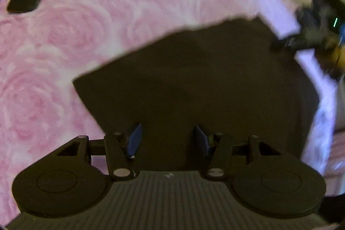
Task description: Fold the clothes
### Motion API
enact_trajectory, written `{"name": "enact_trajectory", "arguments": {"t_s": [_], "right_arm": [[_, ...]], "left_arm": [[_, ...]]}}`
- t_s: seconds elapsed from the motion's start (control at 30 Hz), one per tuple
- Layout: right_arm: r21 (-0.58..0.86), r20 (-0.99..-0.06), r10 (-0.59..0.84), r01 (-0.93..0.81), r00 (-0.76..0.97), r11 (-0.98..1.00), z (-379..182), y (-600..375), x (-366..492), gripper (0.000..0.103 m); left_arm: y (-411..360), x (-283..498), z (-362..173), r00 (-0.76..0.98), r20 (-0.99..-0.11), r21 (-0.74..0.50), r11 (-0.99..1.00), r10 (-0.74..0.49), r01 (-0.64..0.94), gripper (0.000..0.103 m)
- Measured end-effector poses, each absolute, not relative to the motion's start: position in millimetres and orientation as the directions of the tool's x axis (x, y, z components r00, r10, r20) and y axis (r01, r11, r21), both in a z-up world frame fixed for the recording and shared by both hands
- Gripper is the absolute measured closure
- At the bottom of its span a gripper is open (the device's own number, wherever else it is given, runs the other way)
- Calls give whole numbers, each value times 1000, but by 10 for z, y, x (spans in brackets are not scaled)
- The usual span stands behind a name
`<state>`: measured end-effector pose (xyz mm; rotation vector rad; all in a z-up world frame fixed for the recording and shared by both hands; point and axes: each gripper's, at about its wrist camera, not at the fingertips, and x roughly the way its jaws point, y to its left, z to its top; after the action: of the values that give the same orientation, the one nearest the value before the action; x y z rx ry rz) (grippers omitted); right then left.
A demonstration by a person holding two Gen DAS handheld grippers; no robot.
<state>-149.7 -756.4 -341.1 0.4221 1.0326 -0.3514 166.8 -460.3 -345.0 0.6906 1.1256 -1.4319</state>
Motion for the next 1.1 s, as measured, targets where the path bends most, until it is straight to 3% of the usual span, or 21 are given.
{"name": "enact_trajectory", "arguments": {"t_s": [0.2,0.33,0.53,0.63,0.67,0.83,0.87,0.93,1.03,1.07,1.1], "right_arm": [[86,-898,-123,443,422,892,-3406,-7740,-1874,52],[11,-918,-216,566,333,824,-3298,-7716,-2138,52],[-8,-874,-222,445,433,896,-2865,-6392,-2030,51],[-19,-848,-214,376,484,926,-2652,-5710,-1970,24],[-24,-840,-211,353,501,935,-2580,-5483,-1949,23],[-31,-848,-112,162,518,986,-2832,-3996,-1281,23],[-65,-851,-114,112,513,992,-2924,-3731,-1143,23],[-170,-850,-153,14,504,985,-3116,-3315,-888,23],[-366,-823,-264,-114,502,923,-3386,-2909,-564,24],[-409,-814,-300,-123,497,904,-3450,-2873,-478,27],[-412,-814,-310,-114,492,904,-3478,-2916,-418,40]], "left_arm": [[-4645,1679,-3456,-161,-901,-208,78,-402,975,49],[-4567,1637,-3274,-67,-927,-97,63,-370,993,49],[-4066,1565,-2888,27,-912,61,-70,-410,996,49],[-3717,1504,-2801,4,-893,113,-216,-451,970,39],[-3613,1501,-2801,-12,-887,126,-269,-461,955,39],[-3241,1564,-2886,-53,-872,212,-472,-486,856,37],[-3178,1578,-2914,-59,-865,236,-509,-498,827,35],[-3072,1592,-2989,-74,-847,294,-579,-527,760,21],[-2991,1571,-3150,-90,-819,383,-656,-567,651,19],[-2987,1547,-3212,-87,-808,415,-669,-582,617,19],[-2991,1523,-3263,-91,-798,439,-679,-596,589,19]]}}
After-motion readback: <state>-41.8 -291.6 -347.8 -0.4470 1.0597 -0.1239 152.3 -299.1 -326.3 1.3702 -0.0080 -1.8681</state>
